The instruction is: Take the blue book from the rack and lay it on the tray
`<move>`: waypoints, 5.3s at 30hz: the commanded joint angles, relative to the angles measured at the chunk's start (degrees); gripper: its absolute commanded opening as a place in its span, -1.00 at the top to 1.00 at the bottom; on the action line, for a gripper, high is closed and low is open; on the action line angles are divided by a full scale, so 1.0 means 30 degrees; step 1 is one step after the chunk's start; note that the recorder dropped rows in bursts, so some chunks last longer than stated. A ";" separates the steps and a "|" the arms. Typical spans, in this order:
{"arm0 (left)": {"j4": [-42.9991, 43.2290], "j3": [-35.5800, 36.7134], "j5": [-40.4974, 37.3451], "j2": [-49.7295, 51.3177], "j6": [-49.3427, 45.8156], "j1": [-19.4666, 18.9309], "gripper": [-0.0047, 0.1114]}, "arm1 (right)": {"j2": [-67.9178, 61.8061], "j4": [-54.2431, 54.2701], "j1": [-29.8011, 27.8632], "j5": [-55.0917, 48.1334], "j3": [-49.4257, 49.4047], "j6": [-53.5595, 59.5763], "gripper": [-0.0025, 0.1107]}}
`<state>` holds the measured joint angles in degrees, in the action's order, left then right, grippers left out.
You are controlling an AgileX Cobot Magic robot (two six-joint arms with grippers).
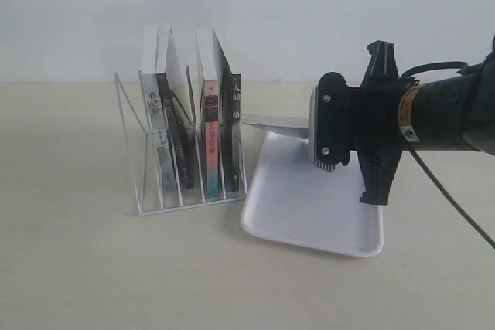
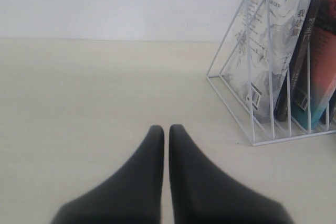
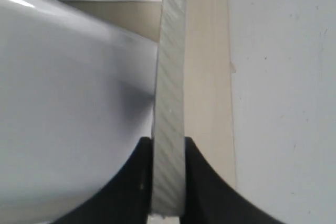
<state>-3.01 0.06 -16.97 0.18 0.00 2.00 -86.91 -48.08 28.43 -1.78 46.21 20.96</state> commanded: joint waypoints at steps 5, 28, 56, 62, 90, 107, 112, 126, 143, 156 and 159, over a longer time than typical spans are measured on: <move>-0.0077 -0.0022 0.0082 -0.0059 0.0000 -0.0036 0.85 | -0.0873 -0.0141 -0.0202 0.1478 0.0312 0.0134 0.95; -0.0077 -0.0022 0.0082 -0.0059 0.0000 -0.0036 0.85 | -0.0989 -0.0059 -0.0202 -0.1155 0.0623 -0.7458 0.19; -0.0077 -0.0022 0.0082 -0.0059 0.0000 -0.0036 0.85 | 0.1271 0.0997 -0.0167 -0.3675 0.0623 -1.6026 0.19; -0.0077 -0.0022 0.0082 -0.0059 0.0000 -0.0036 0.85 | 0.2530 0.2725 -0.0167 -0.5904 0.0623 -1.6026 0.20; -0.0077 -0.0022 0.0082 -0.0059 0.0000 -0.0036 0.85 | 1.2996 0.4715 -0.0167 -1.0217 0.0623 -1.6676 0.95; -0.0077 -0.0022 0.0082 -0.0059 0.0000 -0.0036 0.85 | 1.9391 0.4411 -0.4425 -0.6843 -0.4724 -1.8084 0.95; -0.0077 -0.0022 0.0082 -0.0059 0.0000 -0.0036 0.85 | 2.4529 0.4371 -0.4733 -0.6878 -0.8530 -1.8127 0.95; -0.0077 -0.0022 0.0082 -0.0059 0.0000 -0.0036 0.85 | 2.8970 0.5511 -0.4733 -0.6550 -1.2765 -1.9498 0.95; -0.0077 -0.0022 0.0082 -0.0059 0.0000 -0.0036 0.85 | 2.8970 1.6643 -0.4733 -0.5430 -1.3171 -0.7297 0.95; -0.0077 -0.0022 0.0082 -0.0059 0.0000 -0.0036 0.85 | 2.8970 1.6733 -0.6563 -0.7764 -1.3597 -0.7355 0.95; -0.0077 -0.0022 0.0082 -0.0059 0.0000 -0.0036 0.85 | 2.8970 1.7132 -0.7882 -0.7452 -1.4575 -0.7391 0.95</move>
<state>-3.01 0.06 -16.97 0.18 0.00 2.00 -0.23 2.24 8.12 -24.73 5.01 -1.47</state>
